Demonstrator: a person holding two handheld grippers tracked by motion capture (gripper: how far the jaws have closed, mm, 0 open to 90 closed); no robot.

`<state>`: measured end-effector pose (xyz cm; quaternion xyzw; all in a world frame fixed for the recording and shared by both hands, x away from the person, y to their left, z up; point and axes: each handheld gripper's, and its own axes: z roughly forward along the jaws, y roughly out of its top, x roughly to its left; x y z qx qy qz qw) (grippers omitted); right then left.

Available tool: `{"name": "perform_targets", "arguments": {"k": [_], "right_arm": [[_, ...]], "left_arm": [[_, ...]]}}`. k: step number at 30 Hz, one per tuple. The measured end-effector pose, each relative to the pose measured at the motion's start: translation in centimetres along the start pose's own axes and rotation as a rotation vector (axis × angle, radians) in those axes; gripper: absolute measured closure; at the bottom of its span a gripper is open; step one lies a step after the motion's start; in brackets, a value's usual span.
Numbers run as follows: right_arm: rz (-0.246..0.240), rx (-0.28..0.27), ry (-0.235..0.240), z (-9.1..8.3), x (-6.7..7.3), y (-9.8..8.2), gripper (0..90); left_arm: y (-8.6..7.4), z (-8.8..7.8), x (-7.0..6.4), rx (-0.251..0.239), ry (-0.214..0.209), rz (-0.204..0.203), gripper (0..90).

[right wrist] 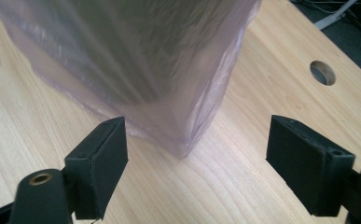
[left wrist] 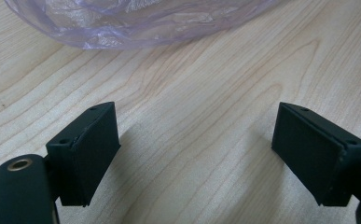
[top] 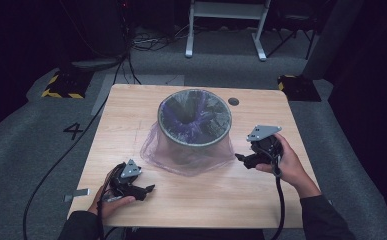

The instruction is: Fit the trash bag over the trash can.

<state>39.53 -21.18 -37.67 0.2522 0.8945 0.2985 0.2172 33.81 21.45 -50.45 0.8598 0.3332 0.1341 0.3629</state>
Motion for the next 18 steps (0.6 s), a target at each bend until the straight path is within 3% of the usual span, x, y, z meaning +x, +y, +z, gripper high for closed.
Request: {"name": "perform_targets", "arguments": {"k": [11,18], "right_arm": [[-0.007,0.07,-0.025,2.5,1.0,-2.2,20.6],[0.033,0.086,-0.008,3.4,1.0,-3.8,20.6]], "left_arm": [[0.0,0.0,0.0,0.002,-0.001,0.001,14.4],[0.0,0.0,0.0,0.002,-0.001,0.002,14.4]]}}
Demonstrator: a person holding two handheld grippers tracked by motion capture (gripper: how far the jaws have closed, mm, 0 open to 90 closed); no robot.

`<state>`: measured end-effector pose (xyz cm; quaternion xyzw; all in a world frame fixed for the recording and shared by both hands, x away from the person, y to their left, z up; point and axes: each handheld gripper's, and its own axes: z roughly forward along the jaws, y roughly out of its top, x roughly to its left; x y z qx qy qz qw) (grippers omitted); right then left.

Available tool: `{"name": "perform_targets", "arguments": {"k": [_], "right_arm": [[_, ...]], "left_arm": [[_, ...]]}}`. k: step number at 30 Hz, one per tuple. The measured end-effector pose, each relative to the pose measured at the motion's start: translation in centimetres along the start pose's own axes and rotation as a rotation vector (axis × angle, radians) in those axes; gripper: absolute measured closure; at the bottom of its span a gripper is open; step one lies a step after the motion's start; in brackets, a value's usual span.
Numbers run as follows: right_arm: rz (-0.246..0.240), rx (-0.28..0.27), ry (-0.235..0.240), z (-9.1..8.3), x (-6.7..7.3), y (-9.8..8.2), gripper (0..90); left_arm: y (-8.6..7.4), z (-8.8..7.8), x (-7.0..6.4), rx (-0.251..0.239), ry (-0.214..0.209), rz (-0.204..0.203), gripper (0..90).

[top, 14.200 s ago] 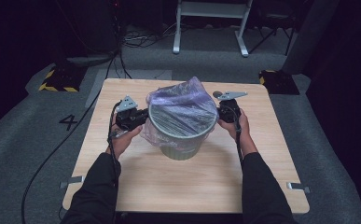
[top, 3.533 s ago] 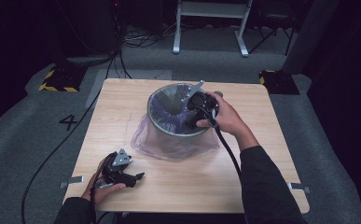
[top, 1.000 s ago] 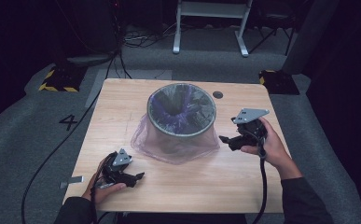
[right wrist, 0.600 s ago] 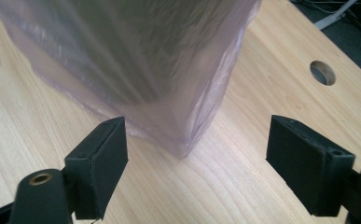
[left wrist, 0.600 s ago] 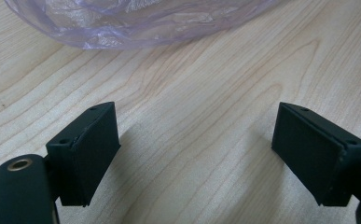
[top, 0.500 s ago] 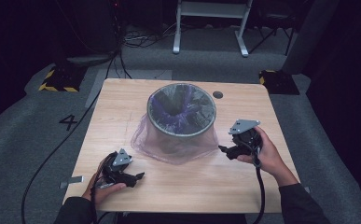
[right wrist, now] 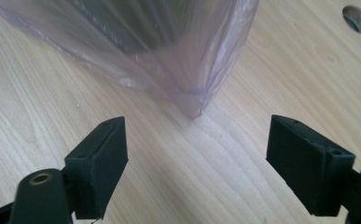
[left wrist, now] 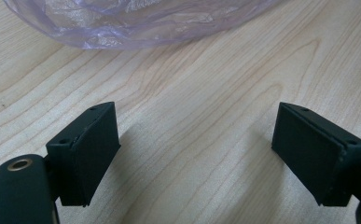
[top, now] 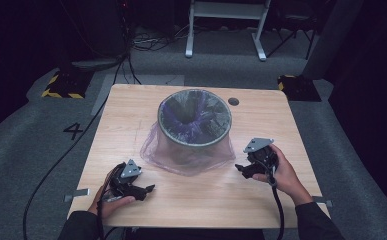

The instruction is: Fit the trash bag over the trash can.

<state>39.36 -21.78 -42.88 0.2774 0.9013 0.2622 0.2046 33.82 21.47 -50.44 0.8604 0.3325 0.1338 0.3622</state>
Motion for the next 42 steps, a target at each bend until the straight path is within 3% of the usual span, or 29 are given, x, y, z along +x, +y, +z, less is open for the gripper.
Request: {"name": "perform_targets", "arguments": {"k": [26,35,42], "right_arm": [[0.128,-0.031,-0.013,0.1,0.1,-7.1,19.9],[0.206,-0.04,-0.007,0.3,-0.3,-10.3,18.1],[0.309,-0.118,0.02,0.0,-1.1,-12.6,14.8]], "left_arm": [[0.0,0.0,0.0,0.0,0.0,-0.001,14.4],[0.0,0.0,0.0,-0.001,0.001,-0.001,14.4],[0.0,0.0,0.0,0.0,0.0,0.001,14.4]]}}
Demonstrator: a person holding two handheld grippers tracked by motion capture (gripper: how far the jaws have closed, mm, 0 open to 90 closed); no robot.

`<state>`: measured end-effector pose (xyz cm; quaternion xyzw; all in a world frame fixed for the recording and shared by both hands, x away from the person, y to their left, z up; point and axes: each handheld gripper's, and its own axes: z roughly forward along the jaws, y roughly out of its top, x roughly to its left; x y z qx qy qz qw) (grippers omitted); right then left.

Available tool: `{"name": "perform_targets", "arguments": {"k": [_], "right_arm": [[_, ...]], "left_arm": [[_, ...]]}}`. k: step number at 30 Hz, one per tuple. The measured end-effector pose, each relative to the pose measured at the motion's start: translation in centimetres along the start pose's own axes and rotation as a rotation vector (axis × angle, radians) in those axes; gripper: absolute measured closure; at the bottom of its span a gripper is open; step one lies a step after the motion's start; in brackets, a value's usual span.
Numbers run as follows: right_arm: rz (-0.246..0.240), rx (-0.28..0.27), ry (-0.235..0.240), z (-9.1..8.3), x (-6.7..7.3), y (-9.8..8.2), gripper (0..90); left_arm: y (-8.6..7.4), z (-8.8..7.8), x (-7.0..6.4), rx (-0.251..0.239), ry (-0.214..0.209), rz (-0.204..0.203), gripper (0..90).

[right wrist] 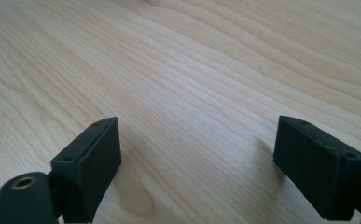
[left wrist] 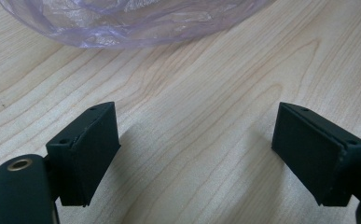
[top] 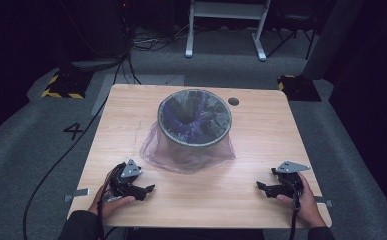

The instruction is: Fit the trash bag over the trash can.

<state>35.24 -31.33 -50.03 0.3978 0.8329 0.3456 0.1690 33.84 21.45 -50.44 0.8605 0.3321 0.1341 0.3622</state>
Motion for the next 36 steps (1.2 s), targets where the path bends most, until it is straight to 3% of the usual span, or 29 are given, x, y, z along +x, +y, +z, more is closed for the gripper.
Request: {"name": "perform_targets", "arguments": {"k": [3,36], "right_arm": [[0.0,-0.04,-0.002,-0.22,-0.34,-0.72,14.5],[0.006,-0.037,-0.005,-0.14,-0.65,-0.69,12.5]], "left_arm": [[0.05,0.08,0.01,-0.002,-0.003,0.0,14.2],[0.39,0.4,0.13,0.001,-0.011,0.01,13.4]]}}
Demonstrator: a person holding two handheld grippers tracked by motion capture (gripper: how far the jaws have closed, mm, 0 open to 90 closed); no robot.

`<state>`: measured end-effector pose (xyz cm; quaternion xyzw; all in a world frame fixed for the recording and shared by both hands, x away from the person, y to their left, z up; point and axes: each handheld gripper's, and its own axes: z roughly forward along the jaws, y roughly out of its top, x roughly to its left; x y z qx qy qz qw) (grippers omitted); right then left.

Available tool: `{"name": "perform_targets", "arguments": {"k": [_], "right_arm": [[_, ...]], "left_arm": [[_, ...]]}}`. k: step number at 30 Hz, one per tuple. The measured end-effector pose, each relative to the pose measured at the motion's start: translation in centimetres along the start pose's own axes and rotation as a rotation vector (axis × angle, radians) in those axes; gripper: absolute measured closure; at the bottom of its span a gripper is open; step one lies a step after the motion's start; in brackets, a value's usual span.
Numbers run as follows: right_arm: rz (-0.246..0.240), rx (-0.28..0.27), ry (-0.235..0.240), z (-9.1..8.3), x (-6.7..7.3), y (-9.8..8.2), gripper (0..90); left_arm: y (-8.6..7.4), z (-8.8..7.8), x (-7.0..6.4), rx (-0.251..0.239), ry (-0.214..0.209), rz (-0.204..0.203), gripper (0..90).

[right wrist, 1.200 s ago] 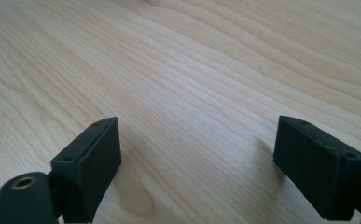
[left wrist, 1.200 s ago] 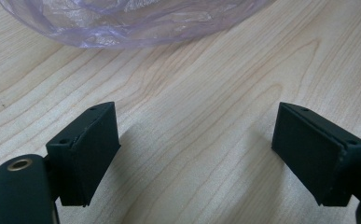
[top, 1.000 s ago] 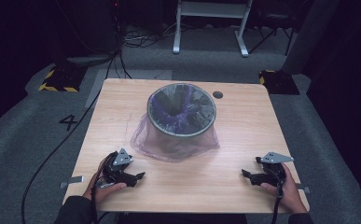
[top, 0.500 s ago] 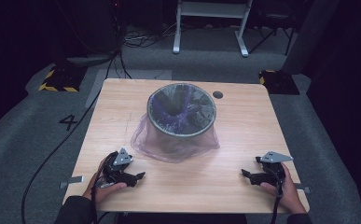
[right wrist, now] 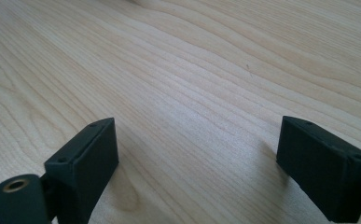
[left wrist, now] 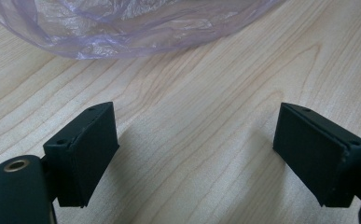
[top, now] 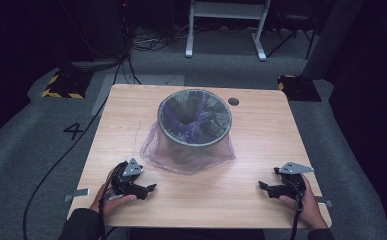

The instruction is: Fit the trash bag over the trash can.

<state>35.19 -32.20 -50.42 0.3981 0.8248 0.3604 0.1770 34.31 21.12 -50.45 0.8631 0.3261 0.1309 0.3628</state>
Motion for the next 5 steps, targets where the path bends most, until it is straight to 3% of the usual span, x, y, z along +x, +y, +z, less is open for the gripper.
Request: {"name": "perform_targets", "arguments": {"k": [5], "right_arm": [[0.0,0.0,0.0,0.0,0.0,0.0,12.5]], "left_arm": [[0.0,0.0,0.0,0.0,0.0,0.0,13.4]]}}
